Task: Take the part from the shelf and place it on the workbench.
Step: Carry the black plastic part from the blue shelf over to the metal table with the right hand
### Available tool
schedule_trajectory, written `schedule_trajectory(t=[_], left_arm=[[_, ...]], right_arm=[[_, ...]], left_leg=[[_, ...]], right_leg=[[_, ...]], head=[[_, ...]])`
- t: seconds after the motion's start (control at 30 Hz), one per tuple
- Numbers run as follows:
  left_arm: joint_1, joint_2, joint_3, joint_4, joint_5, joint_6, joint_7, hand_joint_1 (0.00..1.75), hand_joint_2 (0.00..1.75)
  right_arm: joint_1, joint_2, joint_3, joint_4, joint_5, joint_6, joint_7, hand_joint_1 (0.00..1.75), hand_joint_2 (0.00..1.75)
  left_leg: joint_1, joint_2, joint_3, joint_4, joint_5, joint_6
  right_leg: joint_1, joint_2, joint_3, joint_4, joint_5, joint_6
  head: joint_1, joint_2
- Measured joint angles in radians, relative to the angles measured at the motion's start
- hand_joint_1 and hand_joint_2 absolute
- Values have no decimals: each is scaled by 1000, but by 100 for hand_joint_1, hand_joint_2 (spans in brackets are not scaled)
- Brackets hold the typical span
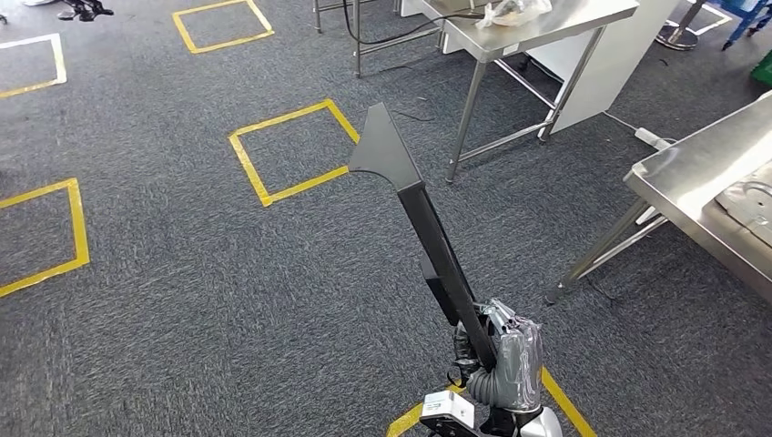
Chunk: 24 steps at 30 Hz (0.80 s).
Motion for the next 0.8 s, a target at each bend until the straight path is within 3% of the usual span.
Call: schedule_trajectory(t=[0.07, 0.1, 0.17, 0.2, 0.27, 0.33, 0.4, 0.43, 0.47, 0.5, 0.53, 0.57, 0.63, 0.7, 0.73, 0.8], left_arm=[[0, 0, 0, 0, 0, 1, 2, 0, 175], [-1, 0, 0, 0, 0, 2, 2, 0, 175], [-6, 0, 0, 0, -1, 3, 4, 0, 175], [-9, 0, 0, 0, -1, 3, 5, 0, 175], [-10, 0, 0, 0, -3, 2, 7, 0, 175], [-6, 0, 0, 0, -5, -2, 10, 0, 175], [-3, 1, 0, 0, -9, -4, 13, 0, 175], [-2, 2, 0, 0, -11, -5, 15, 0, 175], [-2, 3, 0, 0, -12, -5, 16, 0, 175], [-1, 5, 0, 0, -13, -5, 17, 0, 175], [0, 7, 0, 0, -14, -6, 18, 0, 175], [0, 9, 0, 0, -15, -7, 19, 0, 175], [-1, 11, 0, 0, -17, -11, 20, 0, 175], [-4, 11, 0, 0, -21, -13, 20, 0, 175], [-6, 10, 0, 0, -22, -14, 21, 0, 175], [-4, 10, 0, 0, -24, -14, 21, 0, 175]], right_arm=[[-1, 1, 0, 0, 6, 1, -1, 175, 175], [-1, 2, 0, 0, 10, 1, -2, 175, 175], [-1, 4, -2, 0, 18, 1, -2, 175, 175], [0, 4, -4, 0, 25, 1, 0, 175, 175], [-4, 4, -10, 0, 57, 1, 14, 175, 175], [-12, 3, -18, 0, 109, 3, 41, 175, 175], [-18, -4, -31, 1, 166, 8, 71, 175, 175], [-20, -10, -39, 1, 192, 11, 85, 175, 175], [-21, -17, -47, 1, 215, 15, 96, 175, 175], [-24, -25, -53, 1, 235, 17, 107, 175, 175], [-27, -30, -59, 1, 255, 19, 118, 175, 175], [-31, -36, -63, 2, 277, 20, 132, 175, 175], [-37, -50, -66, 2, 333, 24, 169, 175, 175], [-38, -73, -68, 2, 393, 40, 214, 175, 175], [-38, -90, -68, 3, 421, 54, 236, 175, 175], [-44, -132, -70, 3, 469, 95, 276, 175, 175]], left_leg=[[-3, 20, 9, 1, -7, -9], [-5, 30, 12, 1, -10, -14], [-5, 49, 20, 0, -14, -25], [-3, 49, 23, 2, -20, -30], [1, 6, 10, 45, -54, -39], [3, -54, -46, 164, -116, -41], [3, -71, -106, 274, -147, -43], [4, -72, -117, 283, -133, -43], [4, -76, -111, 255, -100, -42], [5, -87, -91, 196, -57, -41], [7, -113, -68, 133, -25, -40], [9, -138, -49, 82, -6, -37], [7, -165, -34, 41, -2, -30], [5, -142, -30, 33, 3, -17], [6, -128, -28, 27, 6, -9], [8, -98, -24, 16, 11, 4]], right_leg=[[9, -41, 65, -118, 36, -10], [14, -51, 77, -142, 37, -15], [20, -35, 76, -148, 36, -26], [18, -23, 78, -152, 37, -31], [12, 1, 83, -162, 43, -44], [8, 26, 84, -164, 46, -53], [9, 54, 83, -160, 45, -56], [10, 69, 84, -157, 43, -56], [9, 85, 84, -154, 42, -55], [8, 100, 84, -150, 39, -52], [8, 114, 82, -144, 36, -47], [8, 128, 78, -137, 33, -42], [5, 151, 67, -131, 33, -28], [1, 166, 61, -134, 38, -14], [2, 150, 58, -128, 33, -9], [4, 86, 27, -62, -8, -1]], head=[[0, 0], [0, 0], [0, 0], [0, 0], [-1, 0], [-1, 0], [-1, 0], [-1, 0], [-1, 0], [-1, 0], [-1, 0], [-1, 0], [-1, 0], [-1, 0], [0, 0], [1, 0]])
